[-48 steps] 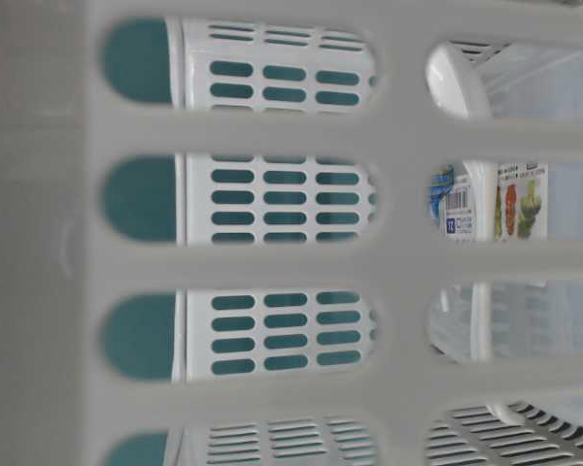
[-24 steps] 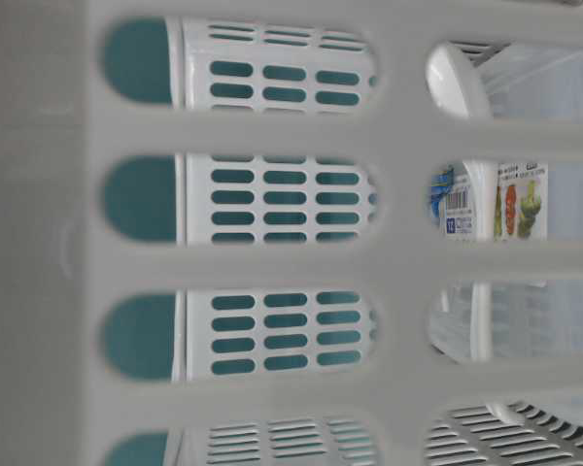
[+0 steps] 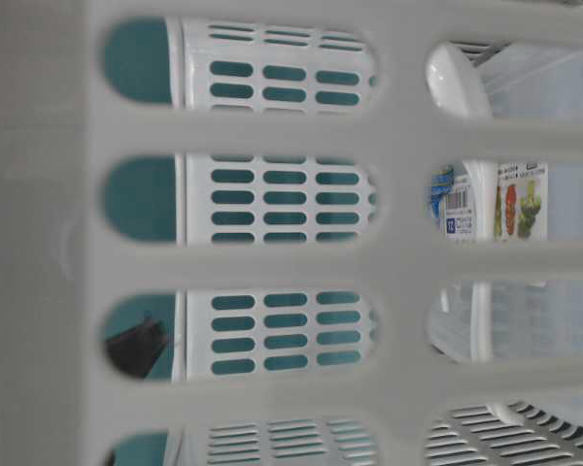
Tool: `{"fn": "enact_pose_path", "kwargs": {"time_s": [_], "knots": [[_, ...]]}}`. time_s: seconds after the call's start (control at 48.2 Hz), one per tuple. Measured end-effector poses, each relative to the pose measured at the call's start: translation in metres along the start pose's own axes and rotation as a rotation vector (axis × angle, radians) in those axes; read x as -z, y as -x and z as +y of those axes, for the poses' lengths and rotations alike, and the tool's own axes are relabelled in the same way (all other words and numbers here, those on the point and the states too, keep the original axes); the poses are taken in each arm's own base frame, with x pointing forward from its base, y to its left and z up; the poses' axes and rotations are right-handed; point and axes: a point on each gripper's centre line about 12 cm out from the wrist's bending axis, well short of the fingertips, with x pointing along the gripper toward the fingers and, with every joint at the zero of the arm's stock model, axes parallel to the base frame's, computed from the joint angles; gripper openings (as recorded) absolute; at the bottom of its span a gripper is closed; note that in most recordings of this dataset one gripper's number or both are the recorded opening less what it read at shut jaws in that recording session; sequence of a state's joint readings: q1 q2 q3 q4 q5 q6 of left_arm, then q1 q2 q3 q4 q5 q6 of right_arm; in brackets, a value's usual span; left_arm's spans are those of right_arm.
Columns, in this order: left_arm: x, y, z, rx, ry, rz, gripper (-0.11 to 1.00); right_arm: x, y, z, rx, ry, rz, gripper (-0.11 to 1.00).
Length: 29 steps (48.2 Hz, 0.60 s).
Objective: Pick up the chinese spoon from the shopping basket with the left arm.
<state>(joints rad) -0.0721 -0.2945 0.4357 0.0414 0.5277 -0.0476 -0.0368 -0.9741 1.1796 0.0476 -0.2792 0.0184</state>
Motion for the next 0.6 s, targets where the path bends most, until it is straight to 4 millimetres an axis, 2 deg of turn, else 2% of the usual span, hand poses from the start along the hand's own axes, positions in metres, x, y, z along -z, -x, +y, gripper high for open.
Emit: {"fn": "enact_pose_path", "kwargs": {"time_s": [0.062,0.104,0.145,0.311,0.394,0.456,0.602], "knots": [[-0.001,-0.007,-0.002,0.002,0.003,0.026,0.01,0.000,0.000,0.000,0.000,0.000,0.000,0.65],[-0.002,-0.013,-0.002,0.002,0.002,0.040,0.07,0.000,0.000,0.000,0.002,-0.003,-0.002,0.66],[-0.001,-0.017,-0.003,0.004,0.007,0.052,0.17,0.000,0.000,0.000,0.001,-0.003,0.000,0.66],[0.011,-0.041,-0.004,-0.003,0.035,0.173,0.67,-0.001,0.000,0.000,0.001,-0.003,-0.003,0.65],[0.017,-0.054,-0.004,-0.008,0.043,0.231,0.85,0.000,0.000,0.000,0.001,0.000,-0.002,0.65],[0.021,-0.065,-0.005,-0.009,0.043,0.262,0.90,0.000,0.000,0.000,0.000,0.000,-0.002,0.65],[0.031,-0.092,-0.007,-0.008,0.042,0.319,0.87,0.000,0.000,0.000,0.001,0.000,-0.002,0.65]]}}
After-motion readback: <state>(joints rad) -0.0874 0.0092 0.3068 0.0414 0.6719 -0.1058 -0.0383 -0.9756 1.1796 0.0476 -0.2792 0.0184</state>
